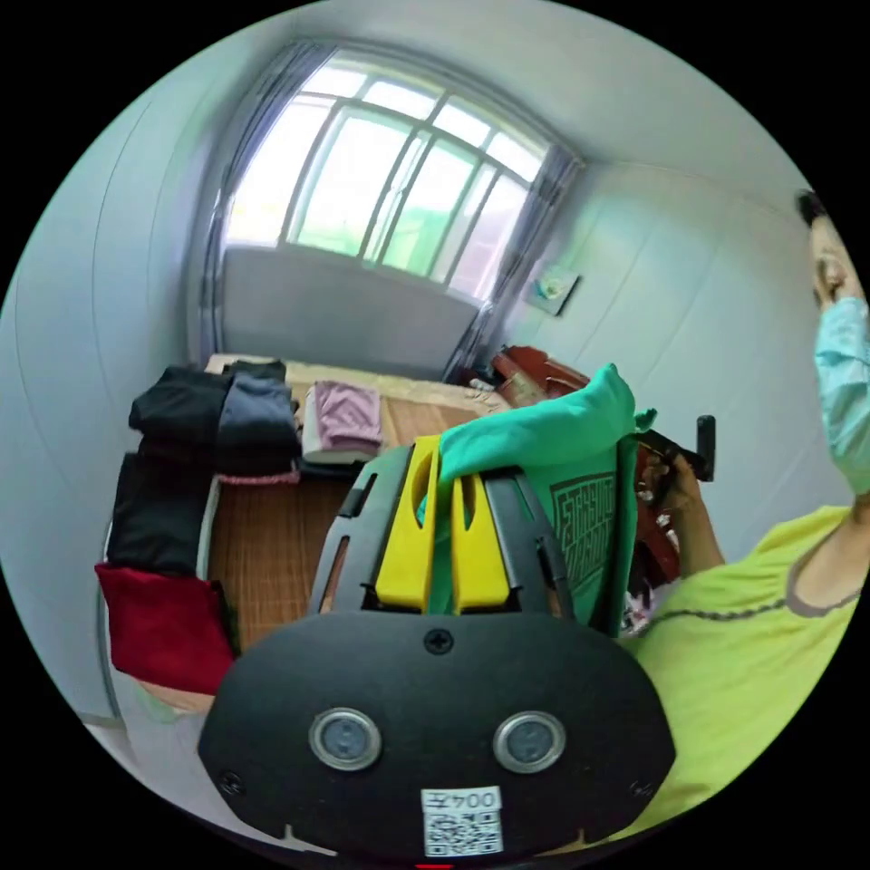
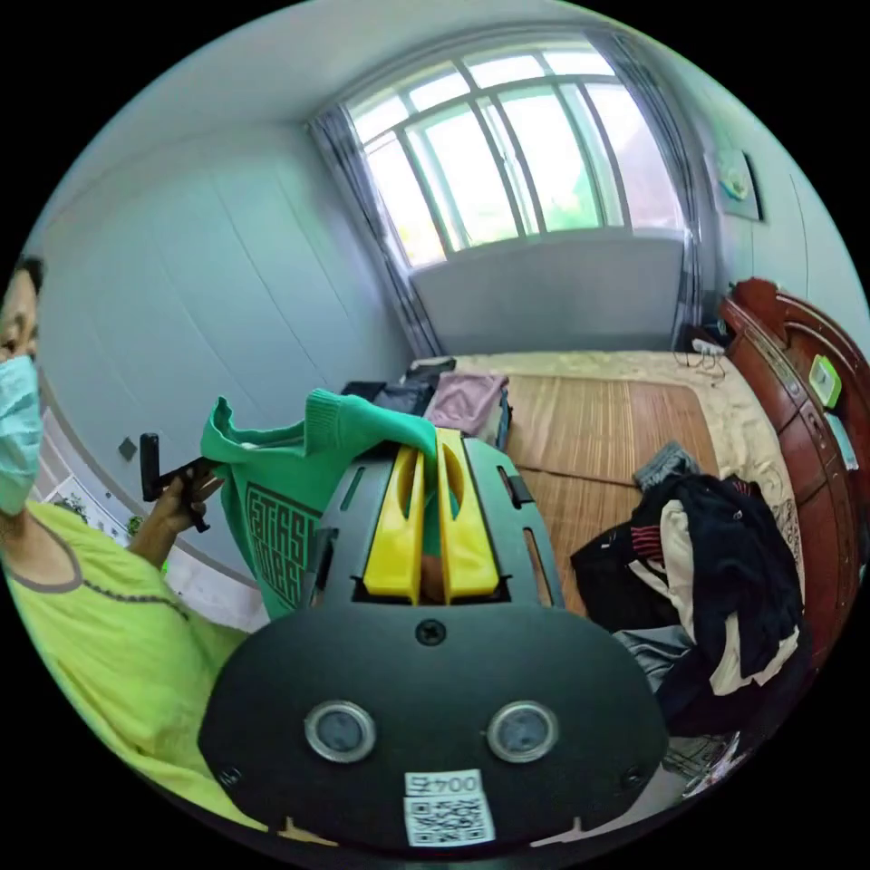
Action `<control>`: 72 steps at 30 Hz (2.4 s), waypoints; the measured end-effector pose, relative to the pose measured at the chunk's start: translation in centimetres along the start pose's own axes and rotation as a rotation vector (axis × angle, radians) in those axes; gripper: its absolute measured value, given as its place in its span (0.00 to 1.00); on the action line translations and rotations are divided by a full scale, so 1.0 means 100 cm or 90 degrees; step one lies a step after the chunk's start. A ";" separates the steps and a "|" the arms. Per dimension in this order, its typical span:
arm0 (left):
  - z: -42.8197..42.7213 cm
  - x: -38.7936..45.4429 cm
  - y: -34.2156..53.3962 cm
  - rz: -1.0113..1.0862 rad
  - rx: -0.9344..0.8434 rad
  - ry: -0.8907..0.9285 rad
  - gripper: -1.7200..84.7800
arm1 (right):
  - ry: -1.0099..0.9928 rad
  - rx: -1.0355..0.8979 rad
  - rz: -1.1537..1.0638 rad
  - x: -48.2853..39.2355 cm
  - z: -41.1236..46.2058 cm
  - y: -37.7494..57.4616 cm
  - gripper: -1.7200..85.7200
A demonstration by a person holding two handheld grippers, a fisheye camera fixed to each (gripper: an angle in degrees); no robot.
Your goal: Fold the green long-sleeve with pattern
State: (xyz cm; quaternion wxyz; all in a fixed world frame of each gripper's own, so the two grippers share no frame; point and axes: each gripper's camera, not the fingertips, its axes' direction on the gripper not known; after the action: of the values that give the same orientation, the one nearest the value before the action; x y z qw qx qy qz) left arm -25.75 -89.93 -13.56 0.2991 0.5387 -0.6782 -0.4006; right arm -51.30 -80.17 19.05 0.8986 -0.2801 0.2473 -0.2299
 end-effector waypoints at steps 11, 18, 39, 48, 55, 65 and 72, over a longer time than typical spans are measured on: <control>0.420 -0.387 -0.023 -0.172 -0.455 -0.126 0.02 | 0.285 -0.375 0.159 0.170 0.499 0.011 0.02; 0.370 -0.492 -0.027 -0.137 -0.403 -0.109 0.03 | 0.103 -0.239 0.167 0.189 0.472 0.085 0.02; 0.051 -0.785 -0.069 -0.073 -0.527 0.056 0.10 | 0.119 -0.531 0.179 0.188 0.544 0.308 0.14; -0.059 -0.873 -0.161 -0.121 -0.363 0.081 0.20 | 0.089 -0.283 0.129 0.209 0.571 0.185 0.16; 0.028 -0.889 -0.147 -0.135 -0.592 0.094 0.29 | 0.144 -0.327 0.028 0.204 0.735 0.093 0.17; -0.038 -0.940 -0.073 -0.263 -0.567 0.155 0.14 | 0.169 -0.449 -0.111 0.174 0.811 0.116 0.06; -0.115 -0.855 -0.104 0.050 -0.424 -0.121 0.09 | 0.251 -0.261 -0.227 0.147 0.751 0.101 0.03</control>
State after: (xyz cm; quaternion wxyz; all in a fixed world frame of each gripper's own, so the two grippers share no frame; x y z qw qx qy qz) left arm 9.57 -10.56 -14.65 0.4091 0.3457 -0.5551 -0.6364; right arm 5.91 -51.56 62.28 0.7041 -0.4442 0.4047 -0.3783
